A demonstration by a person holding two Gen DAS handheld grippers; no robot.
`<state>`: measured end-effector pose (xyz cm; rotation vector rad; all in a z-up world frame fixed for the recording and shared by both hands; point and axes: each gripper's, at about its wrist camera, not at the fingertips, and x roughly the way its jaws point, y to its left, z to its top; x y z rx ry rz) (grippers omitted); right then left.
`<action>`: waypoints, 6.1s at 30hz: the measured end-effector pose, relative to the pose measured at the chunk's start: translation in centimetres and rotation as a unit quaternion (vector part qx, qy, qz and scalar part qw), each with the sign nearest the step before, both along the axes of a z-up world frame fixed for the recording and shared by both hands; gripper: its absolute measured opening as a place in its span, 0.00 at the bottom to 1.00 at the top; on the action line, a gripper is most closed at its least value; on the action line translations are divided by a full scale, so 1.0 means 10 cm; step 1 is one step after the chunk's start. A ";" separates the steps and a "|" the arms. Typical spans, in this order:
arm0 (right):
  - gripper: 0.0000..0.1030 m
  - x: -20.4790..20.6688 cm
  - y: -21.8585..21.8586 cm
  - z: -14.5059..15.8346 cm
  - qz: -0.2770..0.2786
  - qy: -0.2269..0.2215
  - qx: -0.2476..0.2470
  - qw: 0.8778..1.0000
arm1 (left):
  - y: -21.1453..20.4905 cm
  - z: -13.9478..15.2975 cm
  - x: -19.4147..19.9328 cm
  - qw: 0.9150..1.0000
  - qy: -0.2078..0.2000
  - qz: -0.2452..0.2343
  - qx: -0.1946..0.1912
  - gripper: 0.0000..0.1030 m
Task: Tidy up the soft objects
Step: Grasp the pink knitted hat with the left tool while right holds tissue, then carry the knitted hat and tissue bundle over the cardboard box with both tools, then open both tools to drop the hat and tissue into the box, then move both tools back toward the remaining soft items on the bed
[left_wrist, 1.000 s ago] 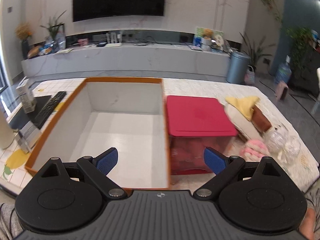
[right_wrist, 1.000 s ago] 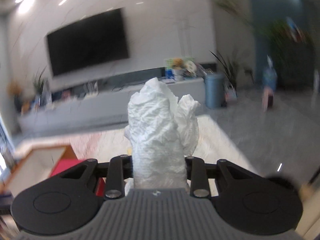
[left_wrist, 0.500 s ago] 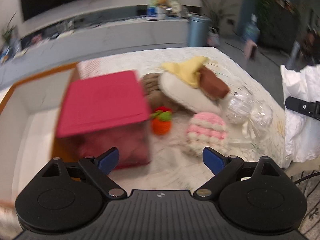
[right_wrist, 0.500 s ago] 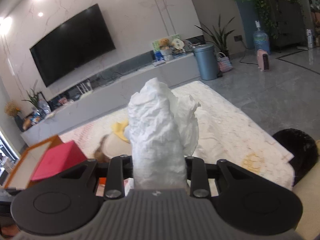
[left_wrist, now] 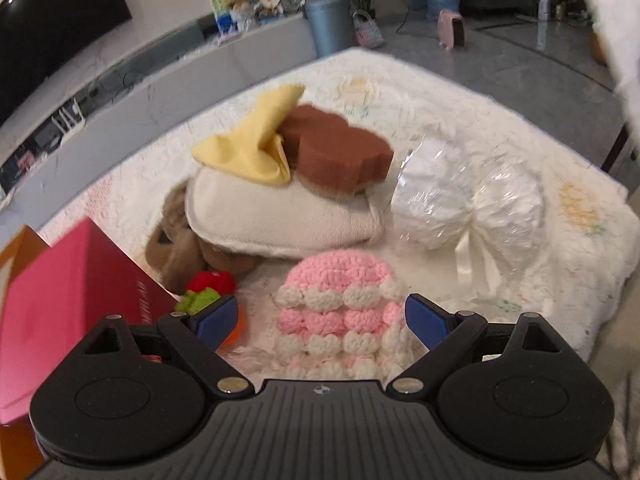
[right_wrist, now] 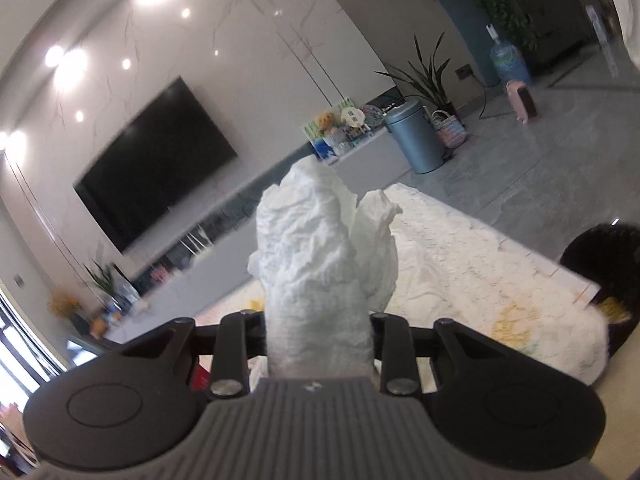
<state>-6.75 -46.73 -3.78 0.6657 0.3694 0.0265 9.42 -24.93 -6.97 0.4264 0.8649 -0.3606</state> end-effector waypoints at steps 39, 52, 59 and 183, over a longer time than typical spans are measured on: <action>0.28 0.06 0.03 -0.05 0.018 0.015 0.006 1.000 | 0.63 0.71 -0.33 0.993 -0.018 -0.059 -0.097 0.41; 0.28 -0.01 0.22 0.32 0.014 -0.048 -0.037 0.998 | 1.36 1.17 -0.39 0.984 -0.055 -0.002 -0.170 0.38; 0.28 -0.15 0.41 0.81 0.039 -0.100 -0.057 0.993 | 2.13 1.52 -0.50 0.972 -0.097 0.075 -0.201 0.38; 0.75 0.85 2.95 1.37 0.294 -0.006 -0.242 0.925 | 3.63 1.57 -1.05 0.904 -0.226 0.267 -0.245 1.00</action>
